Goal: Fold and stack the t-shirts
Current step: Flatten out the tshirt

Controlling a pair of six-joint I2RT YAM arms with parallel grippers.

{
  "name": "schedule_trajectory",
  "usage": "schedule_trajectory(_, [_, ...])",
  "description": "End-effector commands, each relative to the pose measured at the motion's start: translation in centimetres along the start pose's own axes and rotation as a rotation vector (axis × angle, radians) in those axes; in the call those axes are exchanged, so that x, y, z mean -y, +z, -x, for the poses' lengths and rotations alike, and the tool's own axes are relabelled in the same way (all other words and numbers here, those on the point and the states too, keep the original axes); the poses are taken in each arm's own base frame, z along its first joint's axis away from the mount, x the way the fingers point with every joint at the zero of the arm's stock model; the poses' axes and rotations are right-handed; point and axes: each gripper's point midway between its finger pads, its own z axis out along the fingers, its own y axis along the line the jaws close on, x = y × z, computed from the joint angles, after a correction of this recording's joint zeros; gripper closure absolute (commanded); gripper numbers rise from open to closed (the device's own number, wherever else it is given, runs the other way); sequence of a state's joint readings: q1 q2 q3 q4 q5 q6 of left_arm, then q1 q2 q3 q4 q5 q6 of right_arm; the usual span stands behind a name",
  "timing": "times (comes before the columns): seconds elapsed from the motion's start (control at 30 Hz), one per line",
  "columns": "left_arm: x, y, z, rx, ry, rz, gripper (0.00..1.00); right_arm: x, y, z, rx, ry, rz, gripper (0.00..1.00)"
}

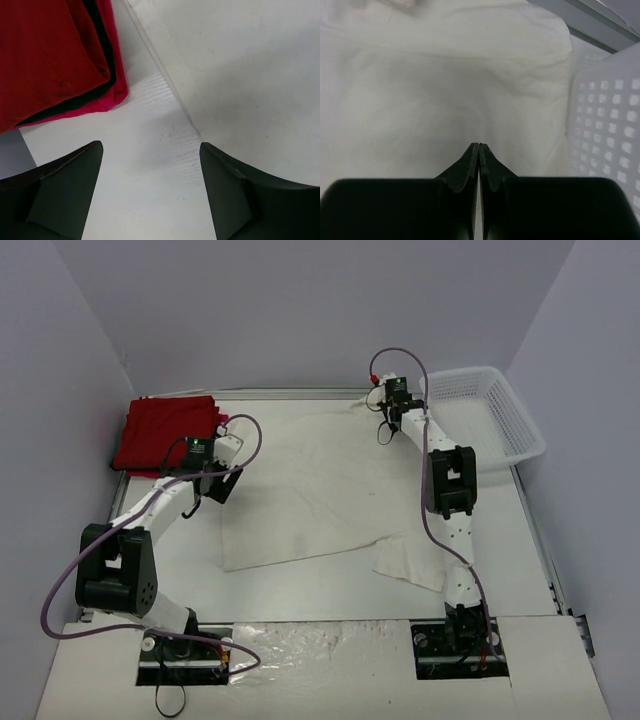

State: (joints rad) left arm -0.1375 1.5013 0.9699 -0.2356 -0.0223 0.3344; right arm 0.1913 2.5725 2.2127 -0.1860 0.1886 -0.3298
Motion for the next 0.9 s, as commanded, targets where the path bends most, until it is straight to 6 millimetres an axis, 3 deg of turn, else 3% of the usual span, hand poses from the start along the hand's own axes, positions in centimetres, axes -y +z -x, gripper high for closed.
schedule_trajectory(0.0, [-0.6,-1.8,4.0,0.125,-0.02,-0.014,0.23,2.4,-7.7,5.5,0.115,0.043,0.022,1.0])
schedule_trajectory(0.03, [-0.5,-1.8,4.8,0.144,-0.021,-0.022,0.26,1.6,-7.8,4.0,0.081,0.025,0.042,1.0])
schedule_trajectory(0.07, [-0.1,-1.2,5.1,0.145,-0.038,-0.051,0.32,2.0,-9.6,4.6,0.099,0.015,0.043,1.0])
schedule_trajectory(0.1, [0.1,-1.0,5.5,0.153,-0.046,-0.067,0.38,1.6,-10.1,3.9,0.084,0.0,0.057,1.0])
schedule_trajectory(0.13, [0.6,-0.4,6.4,0.161,-0.064,-0.1,0.52,1.0,-11.2,2.6,0.062,-0.022,0.081,1.0])
schedule_trajectory(0.2, [1.1,0.3,7.2,0.163,-0.077,-0.135,0.7,0.5,-12.2,0.8,0.029,-0.035,0.107,1.0])
schedule_trajectory(0.23, [0.8,0.4,8.6,0.186,-0.087,-0.141,0.79,0.2,-12.9,0.1,0.016,-0.046,0.125,1.0])
schedule_trajectory(0.3, [1.3,2.0,8.8,0.157,-0.108,-0.171,0.97,-0.6,-14.6,-2.7,-0.035,-0.077,0.179,1.0])
schedule_trajectory(0.47, [1.2,5.0,11.2,0.15,-0.148,-0.202,0.98,-2.5,-17.7,-10.2,-0.187,-0.14,0.274,1.0])
schedule_trajectory(0.57, [1.6,7.1,11.6,0.121,-0.171,-0.22,0.97,-3.5,-19.3,-11.9,-0.2,-0.122,0.328,1.0])
schedule_trajectory(0.6, [1.7,7.6,11.6,0.107,-0.177,-0.226,0.98,-3.9,-19.5,-13.3,-0.226,-0.118,0.343,1.0])
schedule_trajectory(0.63, [2.1,8.9,10.9,0.073,-0.187,-0.234,0.98,-4.0,-19.9,-13.4,-0.219,-0.114,0.353,1.0])
schedule_trajectory(0.87, [2.0,11.3,9.8,0.0,-0.207,-0.21,0.98,-4.1,-19.6,-14.8,-0.257,-0.108,0.356,1.0])
